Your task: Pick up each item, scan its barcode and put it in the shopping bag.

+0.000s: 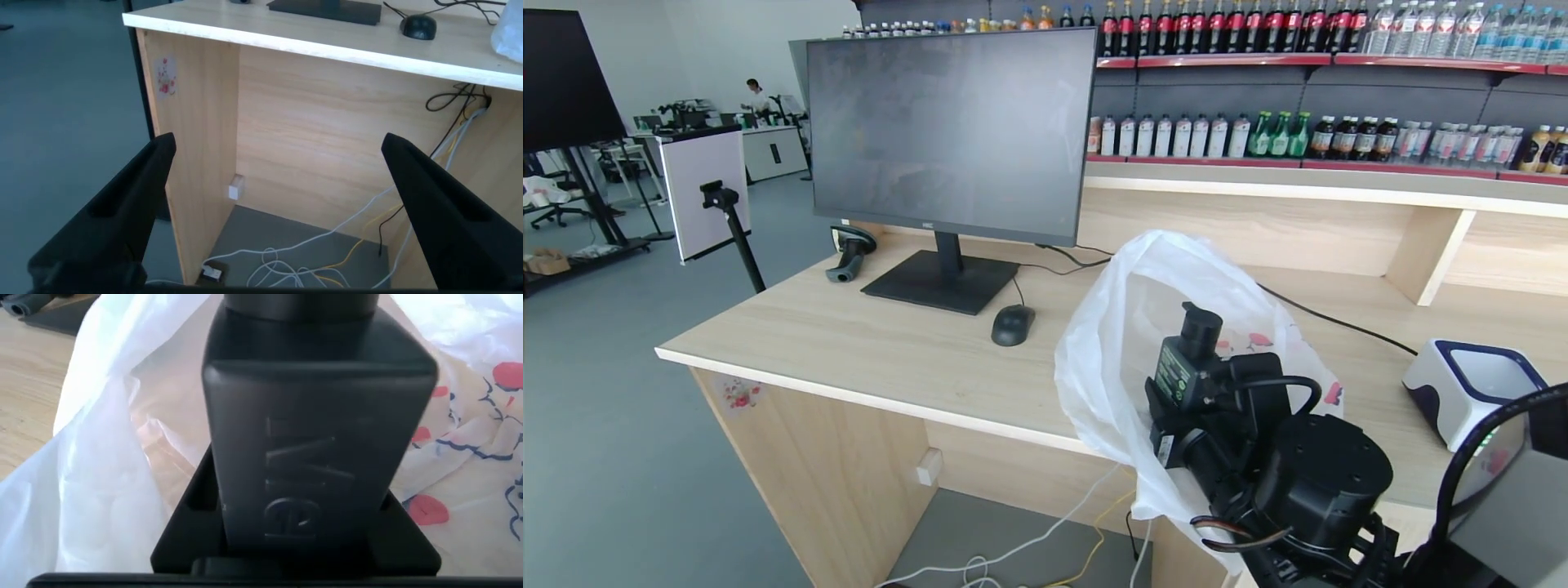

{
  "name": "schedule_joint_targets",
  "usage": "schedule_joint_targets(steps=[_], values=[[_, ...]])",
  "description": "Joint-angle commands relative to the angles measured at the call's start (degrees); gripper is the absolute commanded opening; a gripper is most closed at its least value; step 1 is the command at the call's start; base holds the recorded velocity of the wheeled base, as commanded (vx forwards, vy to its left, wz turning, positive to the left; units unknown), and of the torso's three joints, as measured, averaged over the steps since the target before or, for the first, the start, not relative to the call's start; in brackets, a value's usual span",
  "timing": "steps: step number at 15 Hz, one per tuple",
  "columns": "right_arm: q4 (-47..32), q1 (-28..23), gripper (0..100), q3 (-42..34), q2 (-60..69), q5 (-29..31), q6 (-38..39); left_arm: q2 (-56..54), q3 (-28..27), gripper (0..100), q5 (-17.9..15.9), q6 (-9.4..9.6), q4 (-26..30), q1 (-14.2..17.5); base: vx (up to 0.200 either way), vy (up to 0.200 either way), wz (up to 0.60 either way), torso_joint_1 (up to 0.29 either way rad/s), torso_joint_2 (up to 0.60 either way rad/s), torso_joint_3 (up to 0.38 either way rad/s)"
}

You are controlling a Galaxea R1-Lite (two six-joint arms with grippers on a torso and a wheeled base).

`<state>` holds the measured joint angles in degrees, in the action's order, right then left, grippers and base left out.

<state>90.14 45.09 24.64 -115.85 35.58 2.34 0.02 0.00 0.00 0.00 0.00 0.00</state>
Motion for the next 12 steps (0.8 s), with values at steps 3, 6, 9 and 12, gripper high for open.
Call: schedule_joint_targets(steps=[3,6,9,12], values=[[-0.1,-0.5,0,-0.3,-1.4,0.3,-1.1,0.0,0.0,100,0.0,0.00,0.0,0.0,0.000,0.000,0.00,0.000,0.00,0.000],[-0.1,-1.9,0,0.5,-2.2,0.3,-0.9,0.0,0.0,100,0.0,0.00,0.0,0.0,0.000,0.000,0.00,0.000,0.00,0.000],[-0.1,-1.9,0,1.6,-1.6,0.4,-0.8,0.0,0.0,100,0.0,0.00,0.0,0.0,0.000,0.000,0.00,0.000,0.00,0.000],[-0.1,-1.9,0,1.6,0.3,0.5,-1.3,0.0,0.0,100,-0.1,0.00,0.0,0.0,0.000,0.000,0.00,0.000,0.00,0.000]])
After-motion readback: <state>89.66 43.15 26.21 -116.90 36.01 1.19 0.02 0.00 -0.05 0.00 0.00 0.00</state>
